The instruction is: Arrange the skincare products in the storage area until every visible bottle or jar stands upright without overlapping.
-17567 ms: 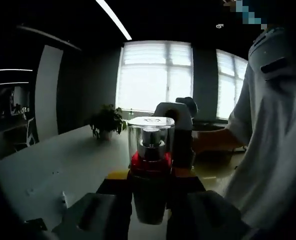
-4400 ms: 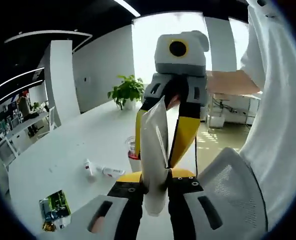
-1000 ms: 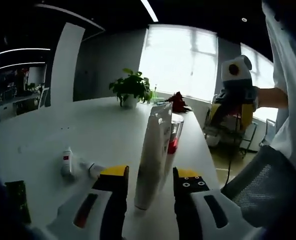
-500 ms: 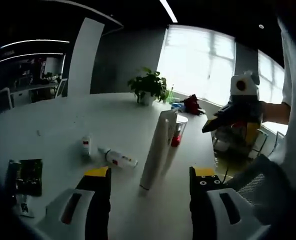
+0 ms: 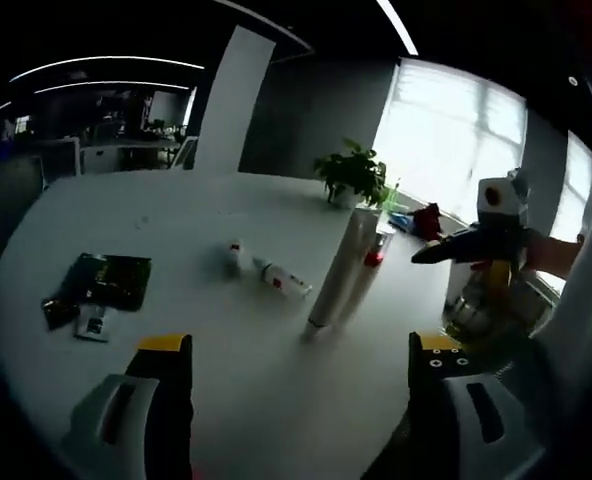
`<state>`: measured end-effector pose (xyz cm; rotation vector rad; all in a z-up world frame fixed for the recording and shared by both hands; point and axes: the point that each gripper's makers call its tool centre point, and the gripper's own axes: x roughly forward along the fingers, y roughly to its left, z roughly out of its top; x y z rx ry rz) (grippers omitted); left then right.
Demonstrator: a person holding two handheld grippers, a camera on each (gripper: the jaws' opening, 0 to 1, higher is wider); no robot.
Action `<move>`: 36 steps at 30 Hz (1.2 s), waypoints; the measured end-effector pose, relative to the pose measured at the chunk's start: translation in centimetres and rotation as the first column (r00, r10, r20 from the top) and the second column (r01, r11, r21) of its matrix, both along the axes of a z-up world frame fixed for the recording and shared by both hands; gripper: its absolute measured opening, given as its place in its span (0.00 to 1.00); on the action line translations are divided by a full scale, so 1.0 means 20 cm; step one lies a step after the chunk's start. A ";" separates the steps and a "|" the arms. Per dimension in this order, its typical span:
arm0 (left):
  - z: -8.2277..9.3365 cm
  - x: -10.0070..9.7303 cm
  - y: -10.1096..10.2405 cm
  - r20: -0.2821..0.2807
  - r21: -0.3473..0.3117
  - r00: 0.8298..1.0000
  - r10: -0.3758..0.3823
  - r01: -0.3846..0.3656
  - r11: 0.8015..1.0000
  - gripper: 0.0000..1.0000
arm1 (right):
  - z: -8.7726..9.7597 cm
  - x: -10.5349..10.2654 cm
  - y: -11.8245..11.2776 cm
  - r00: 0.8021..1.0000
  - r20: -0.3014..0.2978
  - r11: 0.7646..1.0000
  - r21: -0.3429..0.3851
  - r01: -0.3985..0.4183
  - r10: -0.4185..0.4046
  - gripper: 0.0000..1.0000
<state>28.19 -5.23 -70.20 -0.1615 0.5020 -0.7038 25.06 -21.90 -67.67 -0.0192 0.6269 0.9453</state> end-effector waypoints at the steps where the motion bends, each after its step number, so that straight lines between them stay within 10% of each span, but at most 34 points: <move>1: 0.00 -0.01 0.02 -0.003 -0.006 1.000 0.018 -0.018 1.000 0.84 | 0.00 0.00 0.00 1.000 0.000 1.000 0.003 0.001 -0.001 0.79; 14: 0.05 -0.18 0.33 -0.044 -0.043 0.975 0.220 -0.221 0.974 0.99 | -0.02 -0.07 -0.07 1.000 -0.016 1.000 -0.002 0.025 -0.025 0.90; 27: 0.07 -0.32 0.53 -0.065 -0.025 0.967 0.248 -0.250 0.968 0.99 | -0.02 -0.14 -0.19 0.980 -0.054 0.981 -0.015 0.192 -0.193 1.00; 36: 0.10 -0.37 0.70 0.025 -0.050 0.961 0.276 -0.275 0.960 0.94 | -0.08 -0.23 -0.25 0.962 -0.057 0.962 -0.064 0.265 -0.268 1.00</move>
